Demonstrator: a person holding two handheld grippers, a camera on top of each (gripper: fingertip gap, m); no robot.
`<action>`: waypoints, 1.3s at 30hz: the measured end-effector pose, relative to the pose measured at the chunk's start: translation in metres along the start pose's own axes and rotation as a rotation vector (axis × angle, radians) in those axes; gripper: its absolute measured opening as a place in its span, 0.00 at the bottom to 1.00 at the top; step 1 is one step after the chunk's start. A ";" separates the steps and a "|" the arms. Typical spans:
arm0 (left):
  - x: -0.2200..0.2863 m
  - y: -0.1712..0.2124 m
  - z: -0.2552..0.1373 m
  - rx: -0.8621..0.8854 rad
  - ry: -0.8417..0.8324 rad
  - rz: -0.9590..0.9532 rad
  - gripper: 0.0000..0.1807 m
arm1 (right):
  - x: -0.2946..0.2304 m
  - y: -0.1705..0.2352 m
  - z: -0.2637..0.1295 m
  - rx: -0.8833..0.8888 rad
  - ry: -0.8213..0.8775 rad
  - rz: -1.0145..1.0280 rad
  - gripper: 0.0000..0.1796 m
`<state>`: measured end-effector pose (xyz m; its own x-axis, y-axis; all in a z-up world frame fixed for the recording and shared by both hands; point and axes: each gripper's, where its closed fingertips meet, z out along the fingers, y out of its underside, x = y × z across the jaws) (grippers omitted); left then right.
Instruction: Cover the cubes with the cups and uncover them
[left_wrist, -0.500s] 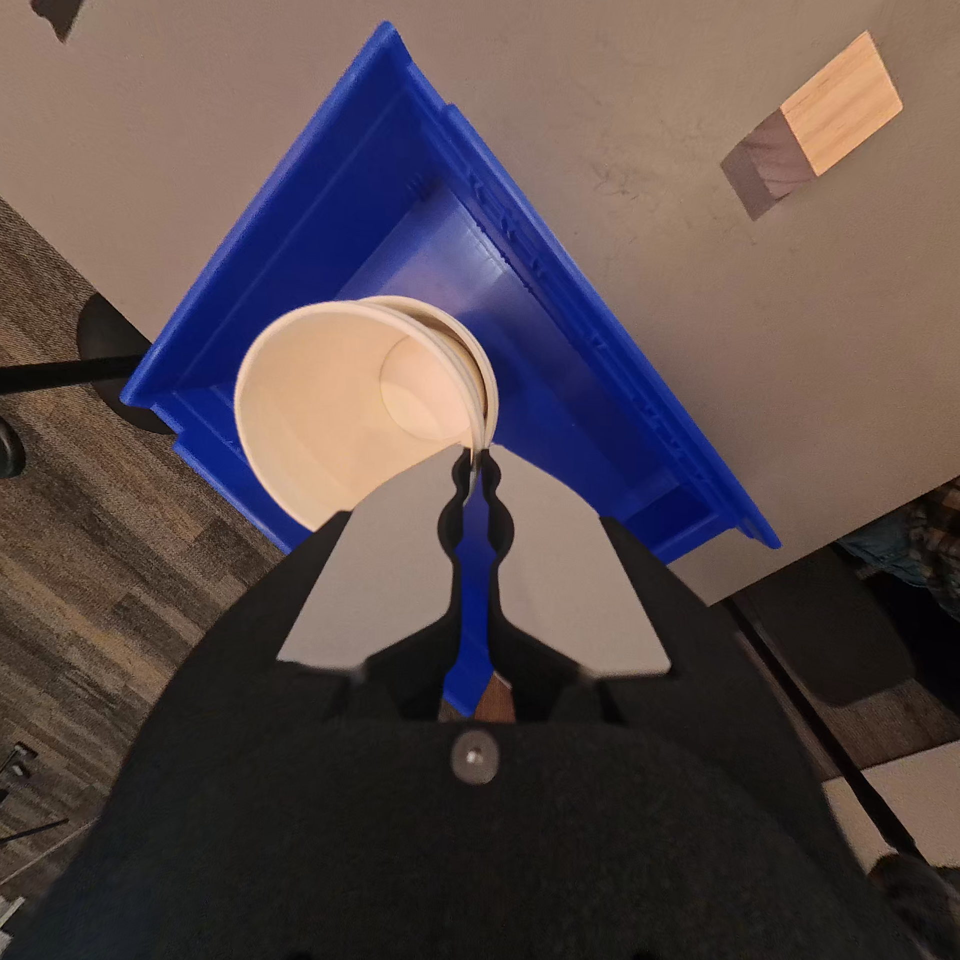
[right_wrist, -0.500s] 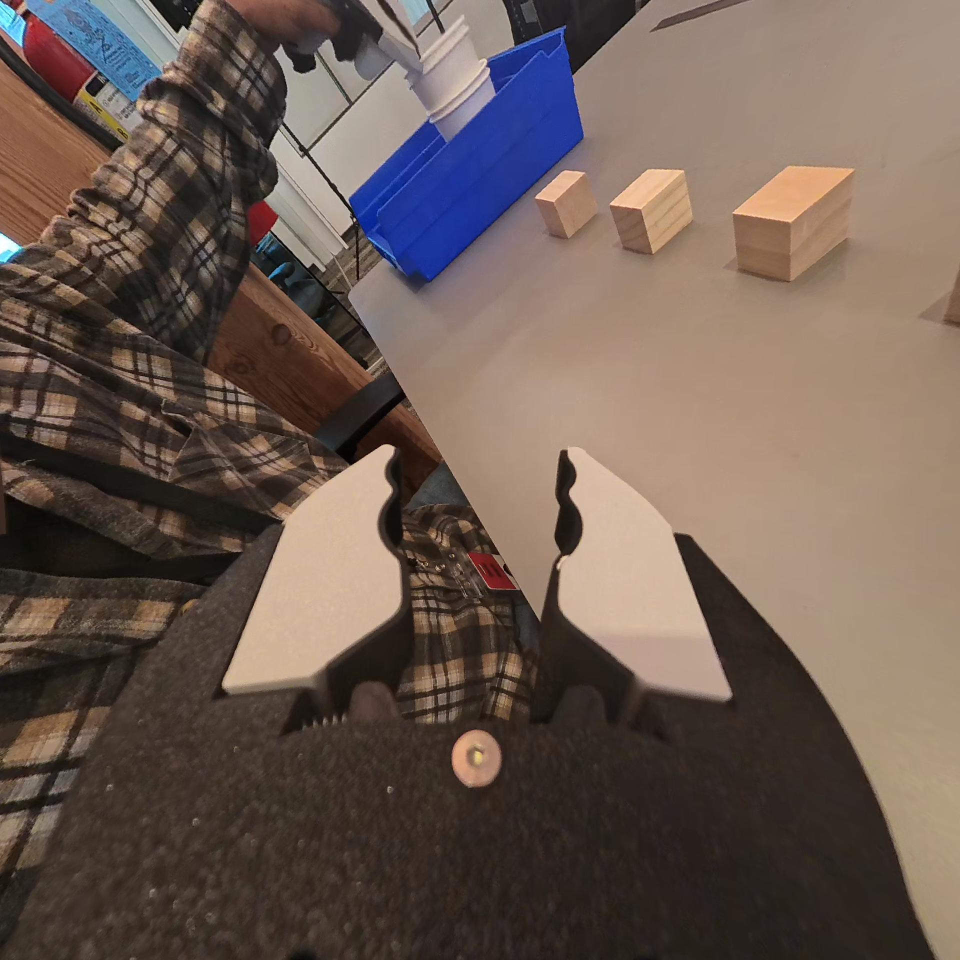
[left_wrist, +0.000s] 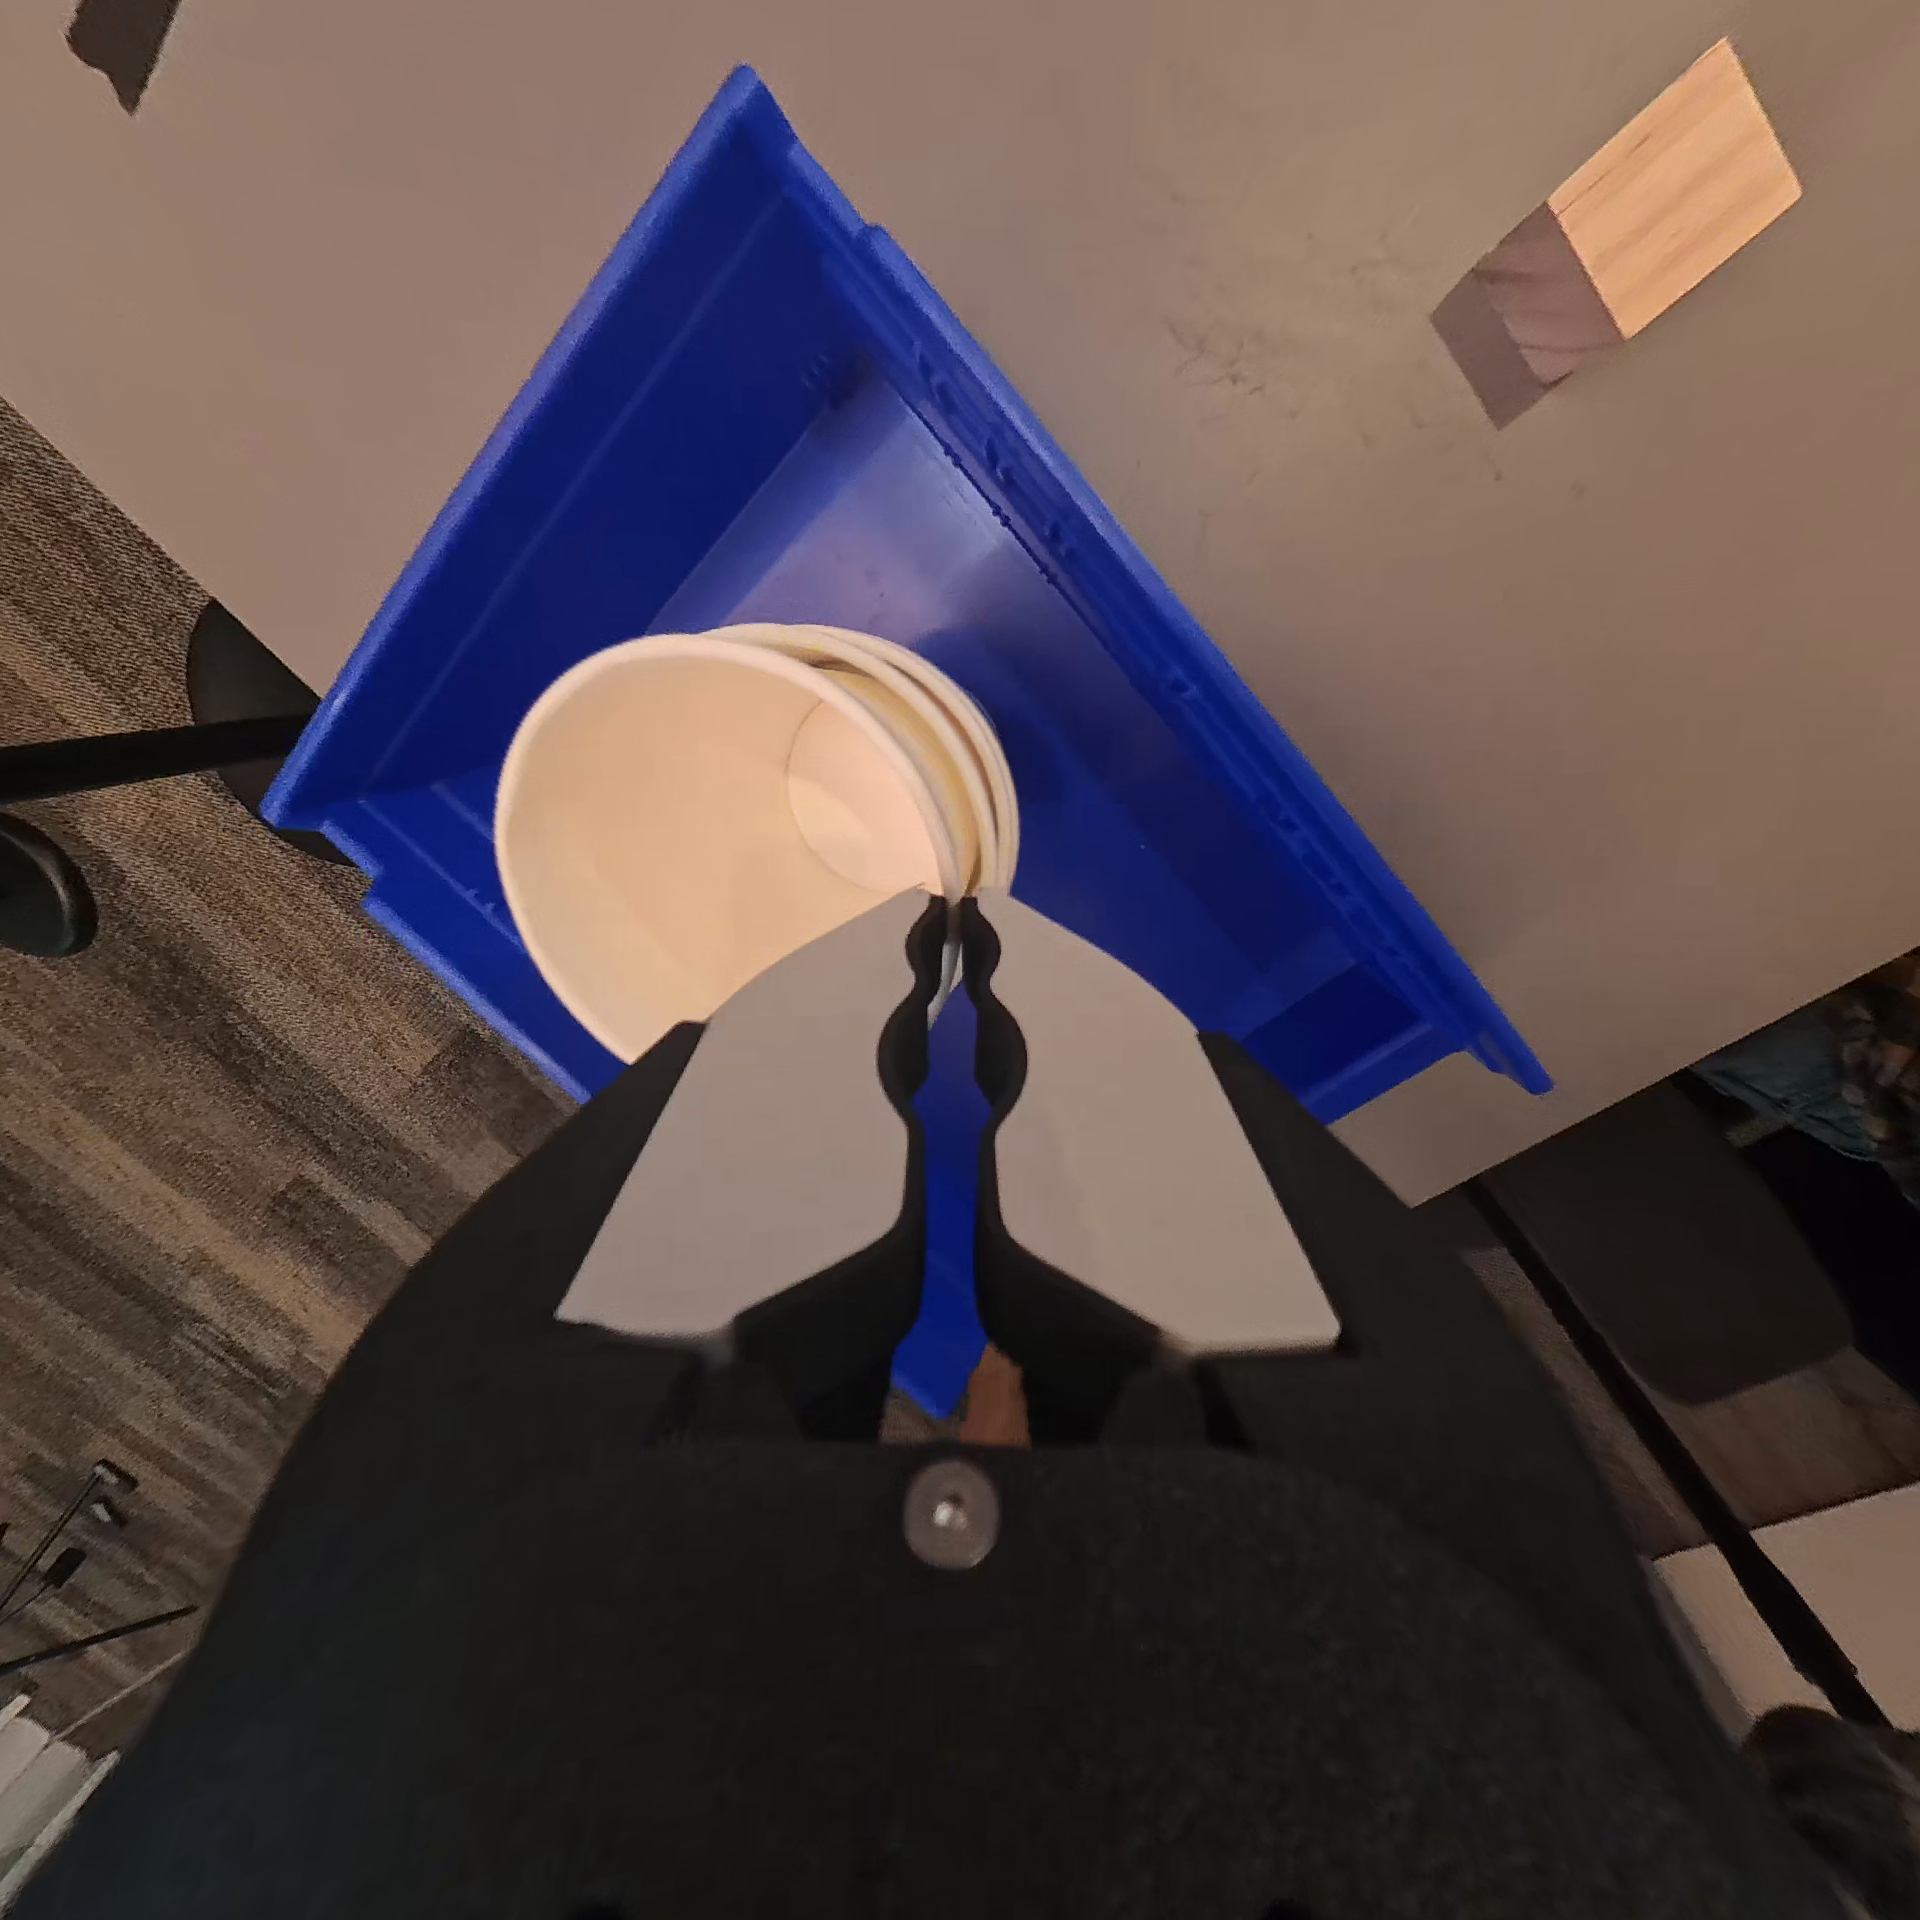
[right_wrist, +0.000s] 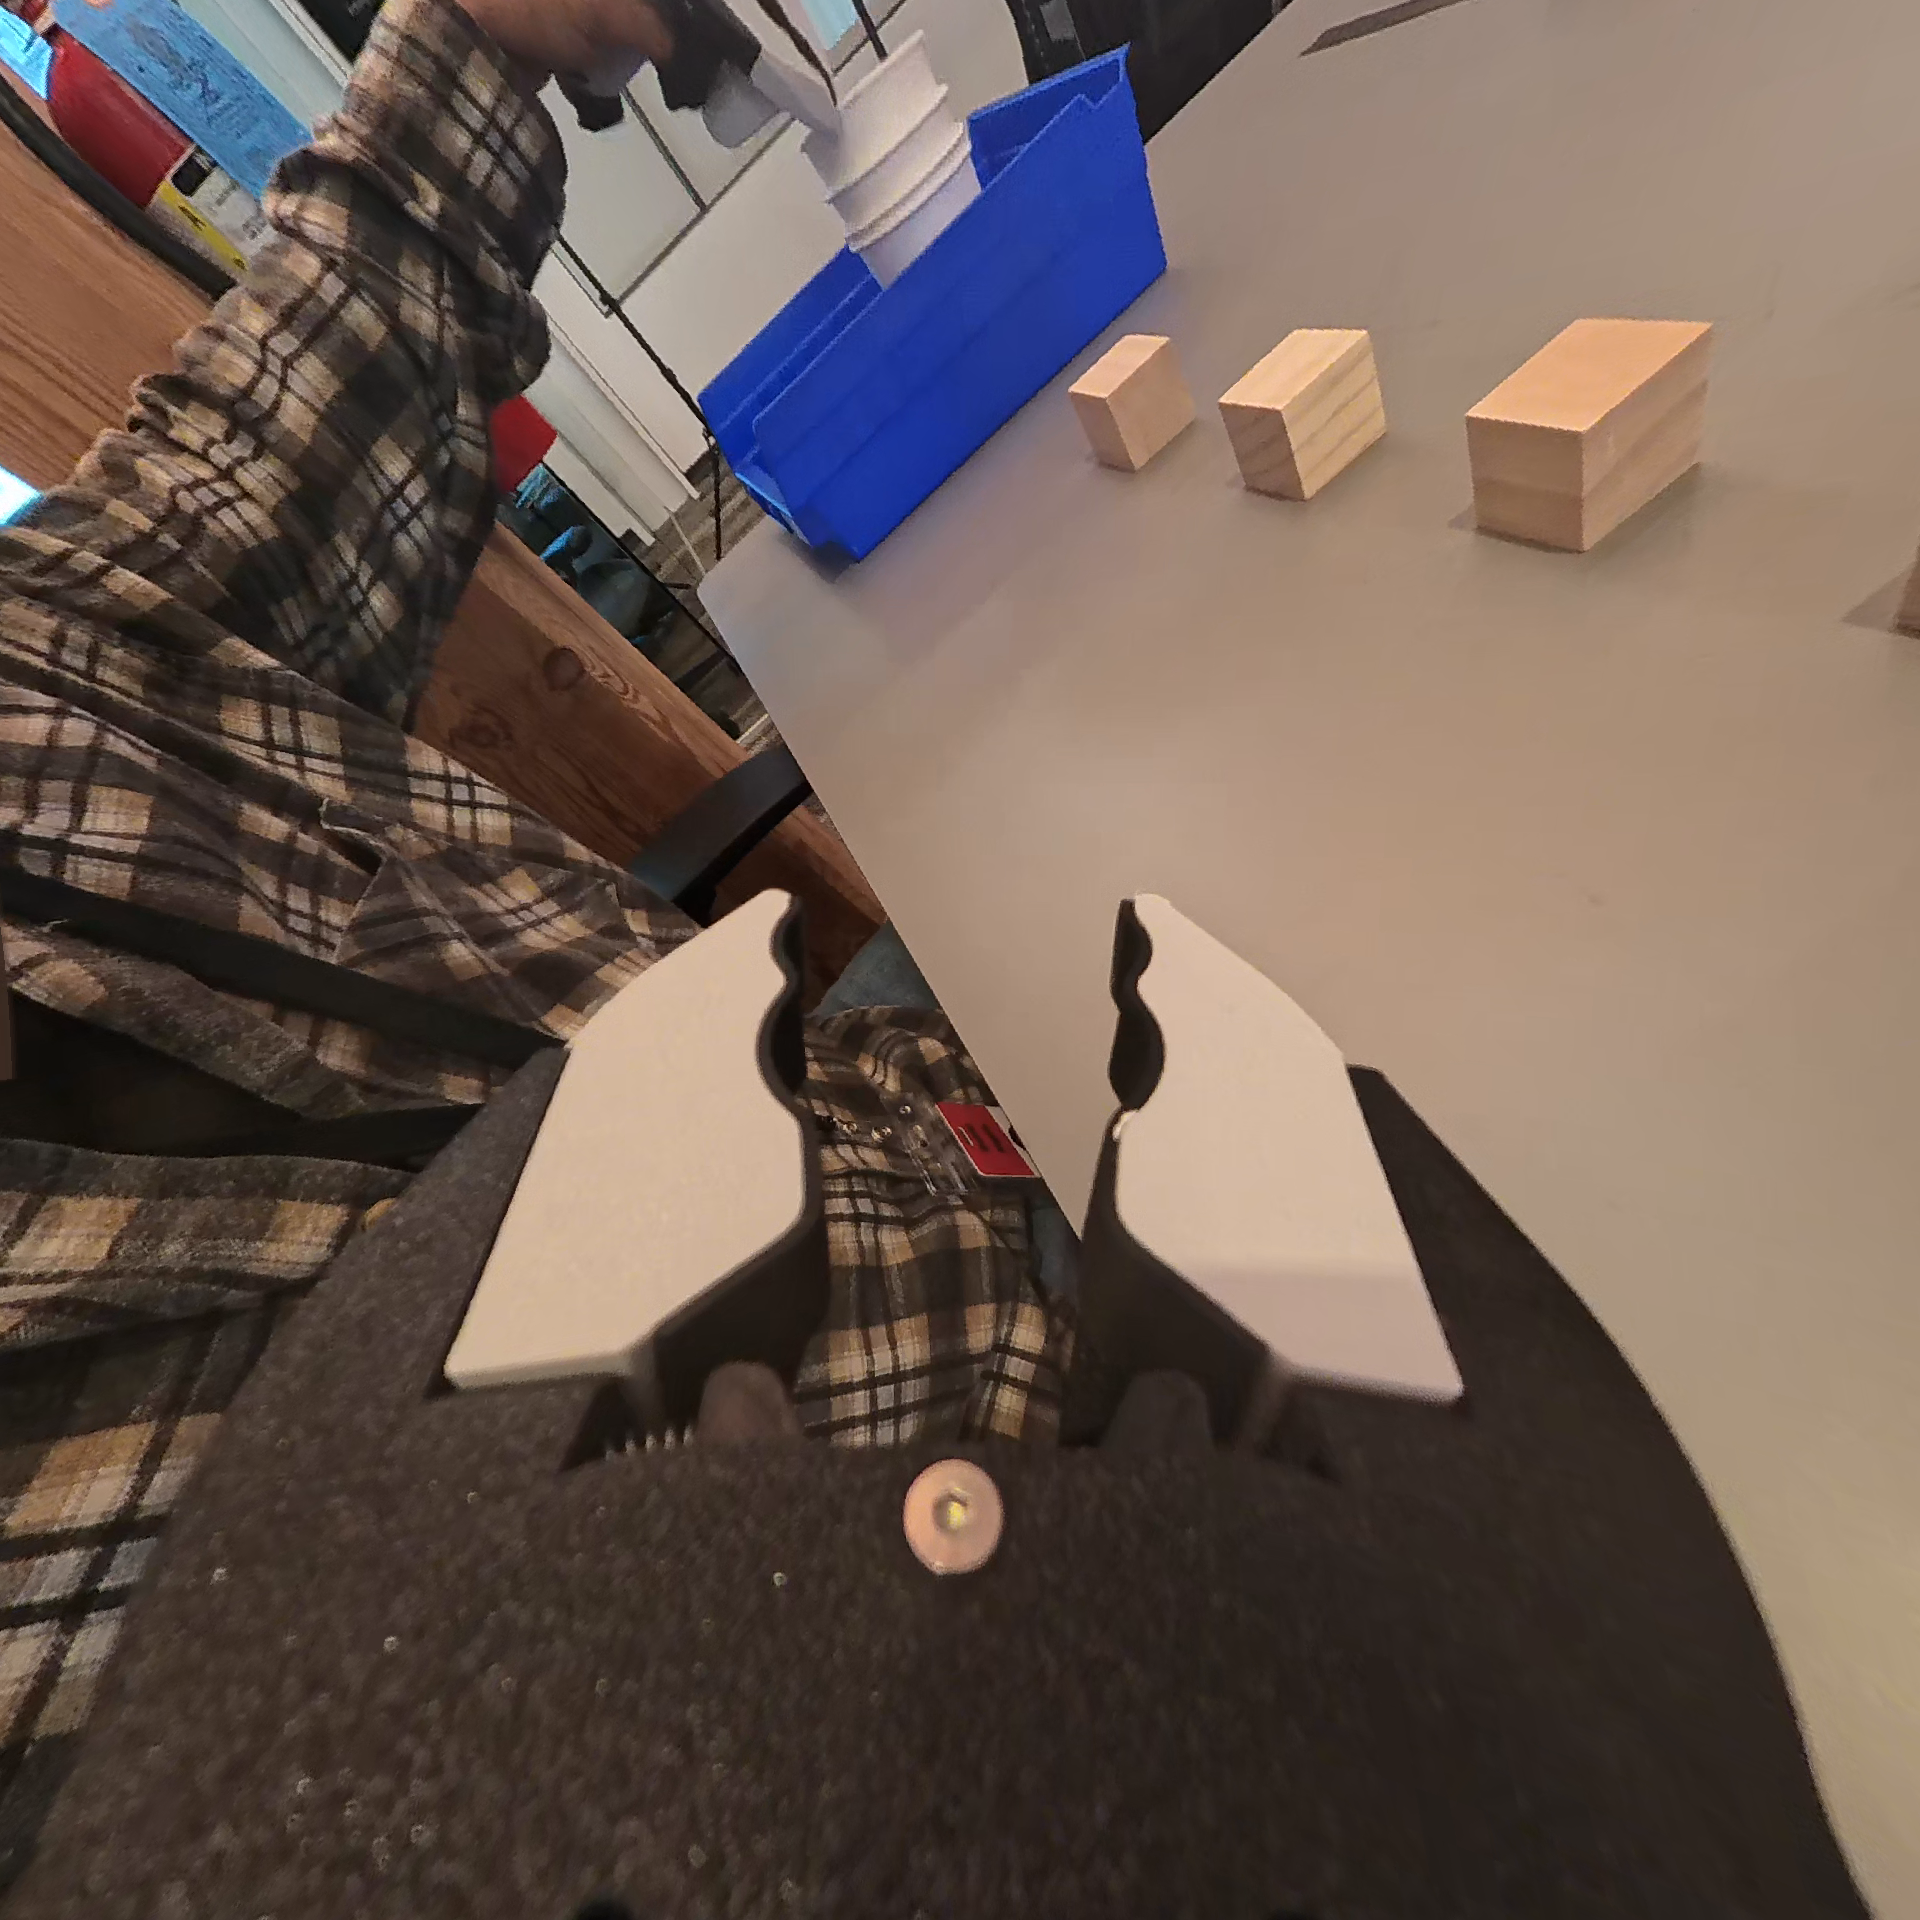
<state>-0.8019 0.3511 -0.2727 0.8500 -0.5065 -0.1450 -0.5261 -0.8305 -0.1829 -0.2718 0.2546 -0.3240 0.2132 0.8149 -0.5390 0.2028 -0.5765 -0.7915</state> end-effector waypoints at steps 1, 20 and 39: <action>-0.001 -0.001 -0.003 0.002 -0.014 0.005 0.01 | 0.000 0.000 0.001 -0.002 -0.002 0.000 0.31; -0.036 -0.023 -0.105 0.308 -0.275 -0.219 0.01 | -0.003 0.001 0.002 0.018 -0.023 0.000 0.31; 0.168 -0.190 -0.122 1.015 0.345 -0.080 0.01 | 0.011 -0.125 0.020 0.510 0.012 -0.374 0.60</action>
<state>-0.5561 0.3957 -0.1435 0.7612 -0.6292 0.1570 -0.1103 -0.3641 -0.9248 -0.3141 0.3365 -0.2364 0.2276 0.9533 -0.1985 -0.2152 -0.1496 -0.9651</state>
